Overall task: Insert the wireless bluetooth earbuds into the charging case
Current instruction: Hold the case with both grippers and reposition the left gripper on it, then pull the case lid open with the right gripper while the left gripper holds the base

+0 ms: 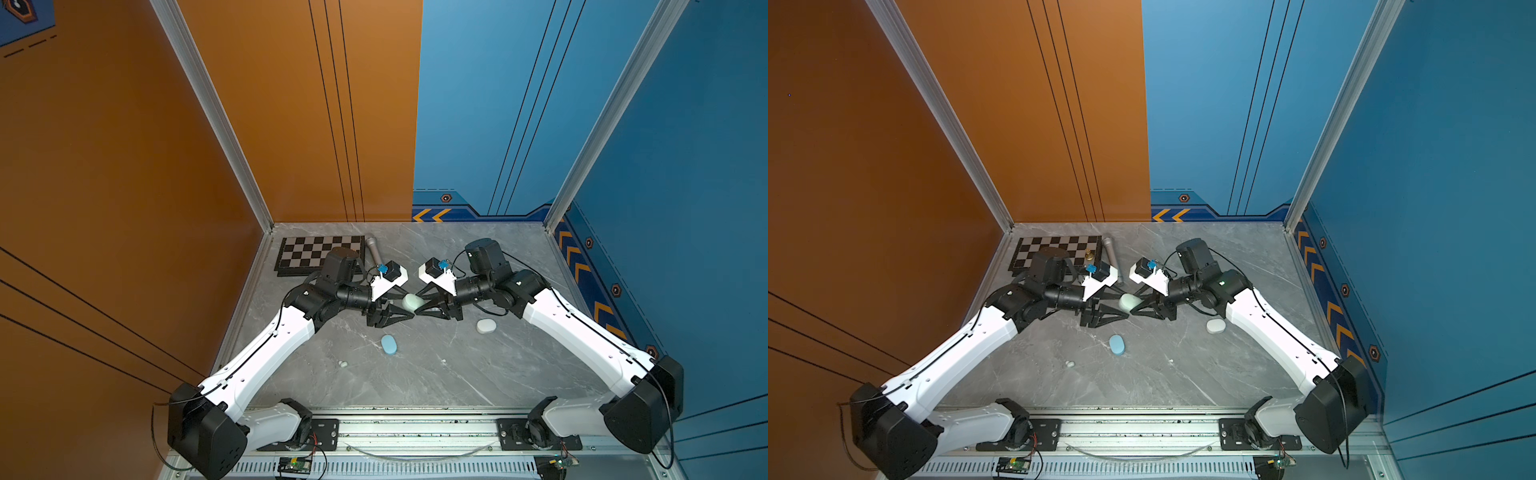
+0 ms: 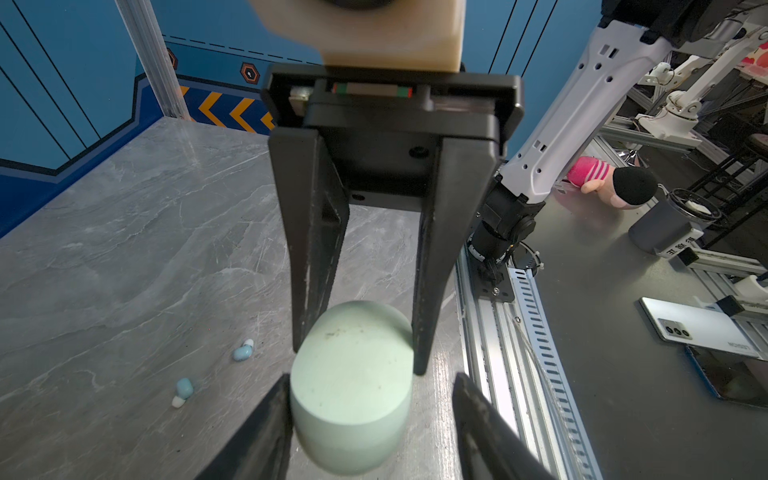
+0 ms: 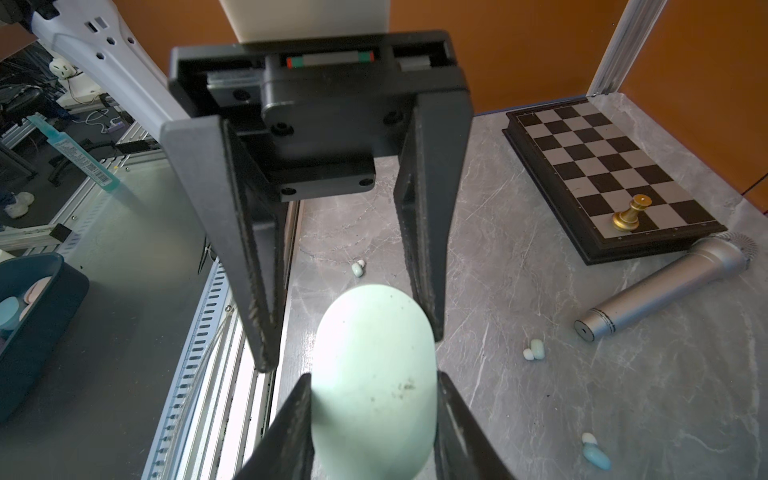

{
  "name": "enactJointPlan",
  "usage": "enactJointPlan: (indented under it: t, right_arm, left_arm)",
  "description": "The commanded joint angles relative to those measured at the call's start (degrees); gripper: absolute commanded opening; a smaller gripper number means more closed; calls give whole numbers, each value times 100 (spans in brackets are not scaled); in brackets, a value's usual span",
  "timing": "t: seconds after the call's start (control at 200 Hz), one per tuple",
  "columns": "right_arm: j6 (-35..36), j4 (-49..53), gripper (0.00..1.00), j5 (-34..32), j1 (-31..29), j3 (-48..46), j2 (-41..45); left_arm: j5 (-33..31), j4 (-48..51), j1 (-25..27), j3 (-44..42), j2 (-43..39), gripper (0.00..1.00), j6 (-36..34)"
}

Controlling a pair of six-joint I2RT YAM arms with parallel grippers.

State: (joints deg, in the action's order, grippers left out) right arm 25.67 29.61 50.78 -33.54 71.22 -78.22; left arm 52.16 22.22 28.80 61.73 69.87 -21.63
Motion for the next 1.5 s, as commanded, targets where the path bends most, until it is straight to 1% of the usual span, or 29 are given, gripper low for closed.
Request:
enactJointPlan:
  t: [0.0,0.1,0.165,0.22,0.29,0.335,0.47,0.641,0.781,0.876,1.061,1.171,1.411,1.451,1.491]
  right_arm:
    - [66,63,21,-16,1,189,102]
    - [72,54,21,-5,-28,176,100]
    - [75,48,21,1,-33,174,98]
    - [63,54,21,10,-43,181,114]
    - [66,54,21,2,-30,178,138]
    - [61,46,21,2,-17,181,155]
    - [65,54,21,8,1,182,206]
    - [57,45,21,28,-53,161,201]
    - [-40,-91,21,37,-92,164,141]
    - [-146,-183,21,37,-143,140,116]
    - [-162,-205,21,19,-216,103,86]
    - [-170,-218,21,15,-228,103,65]
    - [-203,-220,21,2,-241,51,39]
    - [-232,-231,21,2,-249,40,32]
    - [-277,-257,23,-7,-249,33,21]
  left_arm:
    - [247,190,-39,47,16,58,-70]
    - [259,187,-33,83,45,49,-87]
    - [253,203,-25,92,53,47,-95]
    - [247,246,-36,89,53,49,-96]
    - [203,308,-40,59,35,57,-126]
    - [183,360,-38,50,36,59,-154]
    - [145,415,-50,35,26,61,-191]
    - [145,413,-50,119,57,60,-193]
    - [115,415,-50,146,67,53,-194]
    - [121,415,-50,153,80,51,-180]
    - [91,419,-44,198,86,52,-166]
    - [87,415,-47,207,92,51,-180]
    - [89,419,-19,242,115,37,-202]
    - [96,415,-6,244,119,33,-202]
    - [92,415,1,243,122,25,-202]
